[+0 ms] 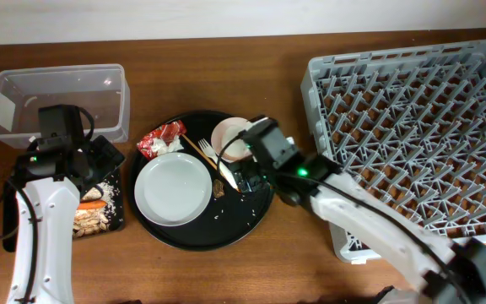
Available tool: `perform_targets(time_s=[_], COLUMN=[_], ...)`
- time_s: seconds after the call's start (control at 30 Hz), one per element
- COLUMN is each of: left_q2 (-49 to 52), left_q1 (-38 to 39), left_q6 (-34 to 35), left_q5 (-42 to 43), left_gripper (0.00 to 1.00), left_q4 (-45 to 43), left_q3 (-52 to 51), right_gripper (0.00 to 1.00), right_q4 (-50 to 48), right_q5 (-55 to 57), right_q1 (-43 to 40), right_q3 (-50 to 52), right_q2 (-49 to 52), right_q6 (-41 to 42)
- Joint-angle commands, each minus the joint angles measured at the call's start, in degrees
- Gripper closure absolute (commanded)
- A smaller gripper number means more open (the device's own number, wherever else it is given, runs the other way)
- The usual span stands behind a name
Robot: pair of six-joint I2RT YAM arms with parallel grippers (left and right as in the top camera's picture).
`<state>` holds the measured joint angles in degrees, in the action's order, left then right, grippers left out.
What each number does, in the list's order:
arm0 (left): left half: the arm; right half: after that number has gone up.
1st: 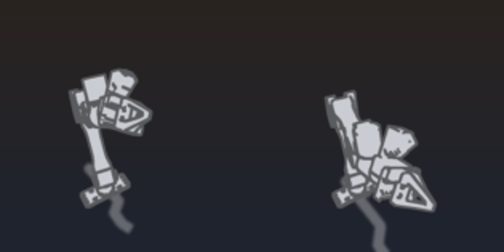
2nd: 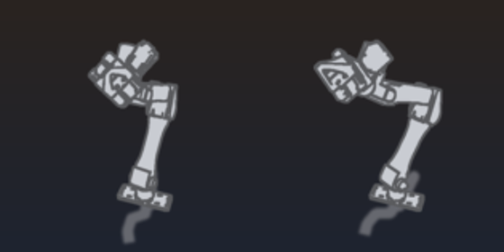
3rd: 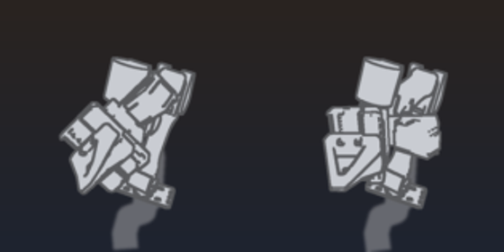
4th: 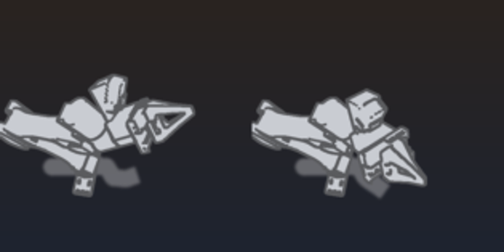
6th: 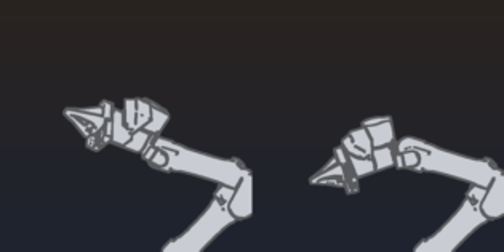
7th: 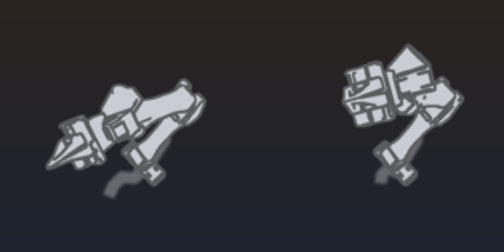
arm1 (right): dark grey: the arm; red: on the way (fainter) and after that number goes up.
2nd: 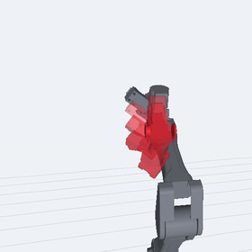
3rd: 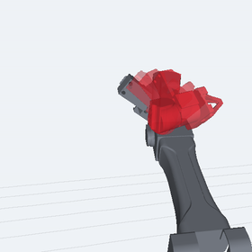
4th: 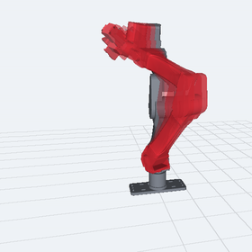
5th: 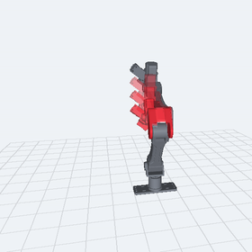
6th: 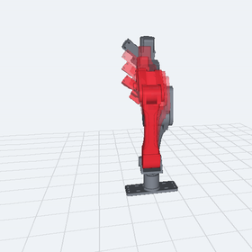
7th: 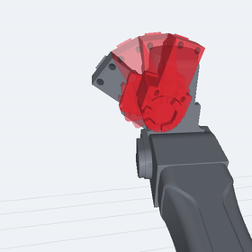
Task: Sort waste into correct bins and load items into the dishwasher rack
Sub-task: 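Grasp the light-blue cup with the right gripper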
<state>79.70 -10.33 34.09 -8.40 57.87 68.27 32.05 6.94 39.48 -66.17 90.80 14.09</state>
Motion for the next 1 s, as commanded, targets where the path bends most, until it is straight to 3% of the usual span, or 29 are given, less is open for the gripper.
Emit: perform_targets(time_s=[0.0, 0.47, 0.6, 0.77, 0.97], left_q2=[-0.96, -0.96, -0.96, -0.96, -0.96], left_q1=[-0.24, -0.24, -0.24, -0.24, -0.24], left_q6=[-0.28, -0.28, -0.26, -0.28, -0.28], left_q5=[0.0, 0.0, 0.0, 0.0, 0.0], left_gripper=[0.01, 0.01, 0.01, 0.01, 0.01], left_q4=[0.09, 0.09, 0.09, 0.09, 0.09], left_q3=[1.11, 1.11, 1.11, 1.11, 1.11], right_gripper=[0.01, 0.0, 0.22, 0.38, 0.4], right_q4=[-0.31, -3.8, -3.89, -3.76, -0.74], right_q5=[1.88, -3.5, -3.28, -3.26, -0.55], right_q1=[0.24, 0.24, 0.2, 0.2, 0.2], right_q3=[-0.92, -0.9, -0.92, -1.14, -2.73], right_q2=[4.37, 11.96, 12.0, 10.71, 7.52], right_q6=[1.49, 1.46, 1.46, 1.44, 1.49])
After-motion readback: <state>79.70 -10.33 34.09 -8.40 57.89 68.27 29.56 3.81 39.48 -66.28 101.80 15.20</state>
